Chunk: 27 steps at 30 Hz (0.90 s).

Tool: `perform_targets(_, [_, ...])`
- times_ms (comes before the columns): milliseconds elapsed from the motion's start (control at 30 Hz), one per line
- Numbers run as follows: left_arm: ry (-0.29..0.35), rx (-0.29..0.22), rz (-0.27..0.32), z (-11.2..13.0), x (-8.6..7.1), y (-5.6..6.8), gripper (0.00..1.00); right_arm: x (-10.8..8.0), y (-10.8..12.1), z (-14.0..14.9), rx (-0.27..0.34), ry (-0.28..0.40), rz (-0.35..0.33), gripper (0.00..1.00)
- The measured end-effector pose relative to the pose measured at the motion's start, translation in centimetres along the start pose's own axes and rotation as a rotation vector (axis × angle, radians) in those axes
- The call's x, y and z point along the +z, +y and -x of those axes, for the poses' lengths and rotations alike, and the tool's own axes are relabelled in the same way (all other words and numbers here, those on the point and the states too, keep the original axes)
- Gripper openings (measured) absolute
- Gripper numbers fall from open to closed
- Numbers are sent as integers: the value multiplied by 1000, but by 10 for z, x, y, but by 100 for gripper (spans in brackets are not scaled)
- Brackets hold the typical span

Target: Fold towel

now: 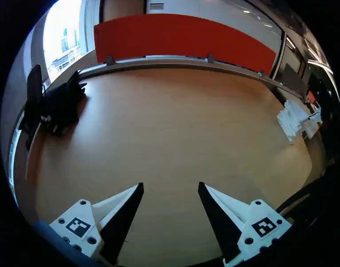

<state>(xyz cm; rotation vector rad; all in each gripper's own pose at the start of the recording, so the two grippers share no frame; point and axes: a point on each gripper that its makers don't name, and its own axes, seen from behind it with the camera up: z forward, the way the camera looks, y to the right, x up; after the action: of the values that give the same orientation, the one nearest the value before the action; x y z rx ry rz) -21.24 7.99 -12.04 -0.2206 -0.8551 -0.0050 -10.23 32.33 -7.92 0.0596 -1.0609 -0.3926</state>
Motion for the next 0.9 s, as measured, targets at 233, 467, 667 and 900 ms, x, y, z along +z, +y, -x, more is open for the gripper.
perform_targets(233, [-1,3,-2,1,-1,-1,91,2,-2,6,3,-9,2,4])
perform_targets(467, [0,6,-3,0,-1,-1,91,2,-1,8,11,-9,10,4])
perform_targets(667, [0,6,-1,1,-2,0,91,2,-2,8,12,-4,11,4])
perform_targets(900, [-1,9,0,2,-2,2,91,3,-1,11,15,-8,19,9])
